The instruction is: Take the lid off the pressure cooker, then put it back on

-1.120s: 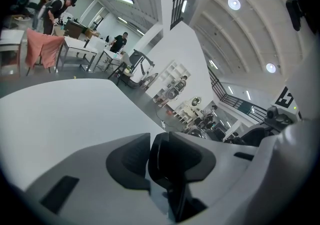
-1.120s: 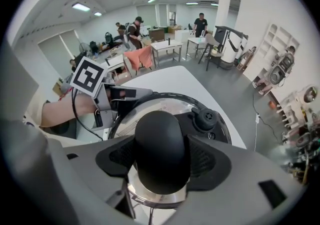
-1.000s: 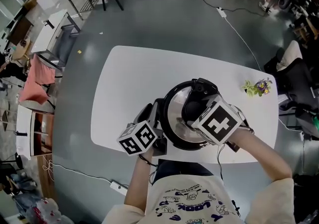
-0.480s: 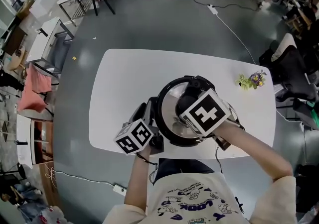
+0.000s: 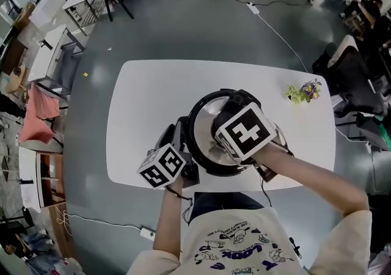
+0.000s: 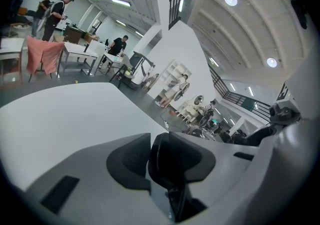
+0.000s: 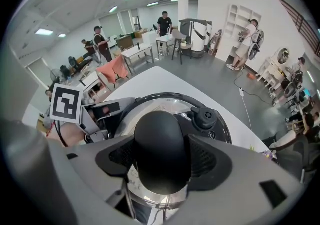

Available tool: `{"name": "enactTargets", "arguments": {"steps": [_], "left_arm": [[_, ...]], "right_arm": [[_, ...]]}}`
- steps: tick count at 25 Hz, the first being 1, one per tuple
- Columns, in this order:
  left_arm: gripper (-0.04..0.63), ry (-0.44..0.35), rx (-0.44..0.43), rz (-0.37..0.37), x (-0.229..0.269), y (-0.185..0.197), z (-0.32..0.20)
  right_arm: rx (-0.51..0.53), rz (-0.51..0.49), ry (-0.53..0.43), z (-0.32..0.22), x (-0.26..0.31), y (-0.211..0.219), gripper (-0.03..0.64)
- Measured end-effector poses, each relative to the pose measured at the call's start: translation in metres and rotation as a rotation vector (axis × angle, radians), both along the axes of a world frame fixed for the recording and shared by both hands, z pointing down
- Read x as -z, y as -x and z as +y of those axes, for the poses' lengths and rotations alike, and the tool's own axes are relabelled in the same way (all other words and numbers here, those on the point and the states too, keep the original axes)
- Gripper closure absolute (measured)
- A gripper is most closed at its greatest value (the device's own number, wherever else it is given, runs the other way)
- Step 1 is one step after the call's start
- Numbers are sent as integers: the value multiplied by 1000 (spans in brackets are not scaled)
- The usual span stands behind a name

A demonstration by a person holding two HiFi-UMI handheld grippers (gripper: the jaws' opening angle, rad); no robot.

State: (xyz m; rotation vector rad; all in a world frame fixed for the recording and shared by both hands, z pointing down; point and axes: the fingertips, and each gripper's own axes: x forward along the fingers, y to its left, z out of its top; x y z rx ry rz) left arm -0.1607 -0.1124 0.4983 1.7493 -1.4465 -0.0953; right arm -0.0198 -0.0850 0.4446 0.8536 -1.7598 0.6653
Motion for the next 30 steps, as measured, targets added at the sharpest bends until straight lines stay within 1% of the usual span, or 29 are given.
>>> {"name": "enactTargets", "arguments": {"steps": [3, 9, 14, 19, 23, 30], "left_arm": [[472, -6, -7, 10, 0, -2, 0], [474, -1, -10, -8, 2, 2, 2], [474, -2, -12, -7, 3, 6, 3], [476, 0, -16, -10, -1, 2, 0], [477, 2, -18, -14, -1, 2, 0], [476, 6, -25, -11, 0, 5, -1]], "right_arm": [[10, 0, 1, 1, 0, 0, 298], [50, -4, 25, 3, 1, 4, 295], [73, -2, 31, 4, 2, 10, 295], [89, -1, 33, 1, -2, 6, 293], [132, 10, 39, 2, -1, 9, 313], [147, 1, 28, 2, 1, 12, 318]]}}
